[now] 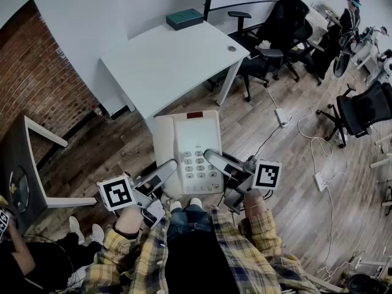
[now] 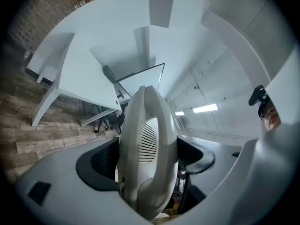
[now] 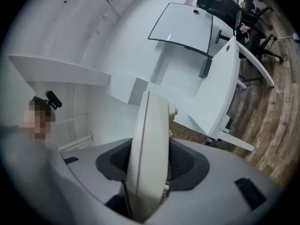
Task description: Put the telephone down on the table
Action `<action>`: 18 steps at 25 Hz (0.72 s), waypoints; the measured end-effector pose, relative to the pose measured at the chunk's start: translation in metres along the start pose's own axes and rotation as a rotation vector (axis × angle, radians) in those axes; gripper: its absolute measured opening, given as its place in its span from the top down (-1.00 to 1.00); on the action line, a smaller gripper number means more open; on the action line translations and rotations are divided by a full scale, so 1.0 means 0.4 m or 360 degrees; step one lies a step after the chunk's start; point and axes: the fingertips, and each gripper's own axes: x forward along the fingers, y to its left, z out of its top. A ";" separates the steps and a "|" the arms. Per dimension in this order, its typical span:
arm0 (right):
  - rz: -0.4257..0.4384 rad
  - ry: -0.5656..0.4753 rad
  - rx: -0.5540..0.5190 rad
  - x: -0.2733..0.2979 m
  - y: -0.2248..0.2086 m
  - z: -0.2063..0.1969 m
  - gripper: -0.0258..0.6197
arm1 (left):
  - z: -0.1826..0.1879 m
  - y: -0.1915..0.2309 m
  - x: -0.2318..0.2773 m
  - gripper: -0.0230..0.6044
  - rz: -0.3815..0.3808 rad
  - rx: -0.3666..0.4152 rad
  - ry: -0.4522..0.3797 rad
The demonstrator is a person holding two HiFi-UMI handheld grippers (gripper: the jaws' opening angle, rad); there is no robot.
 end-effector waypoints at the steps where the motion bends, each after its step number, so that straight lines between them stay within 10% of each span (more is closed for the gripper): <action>1: 0.0004 -0.0001 -0.0002 0.001 -0.001 0.000 0.27 | 0.001 0.000 0.000 -0.24 -0.0001 0.0006 0.0000; 18: 0.0082 0.0005 0.0035 -0.034 -0.028 0.060 0.27 | 0.001 -0.017 0.069 -0.25 0.0056 0.0053 -0.0019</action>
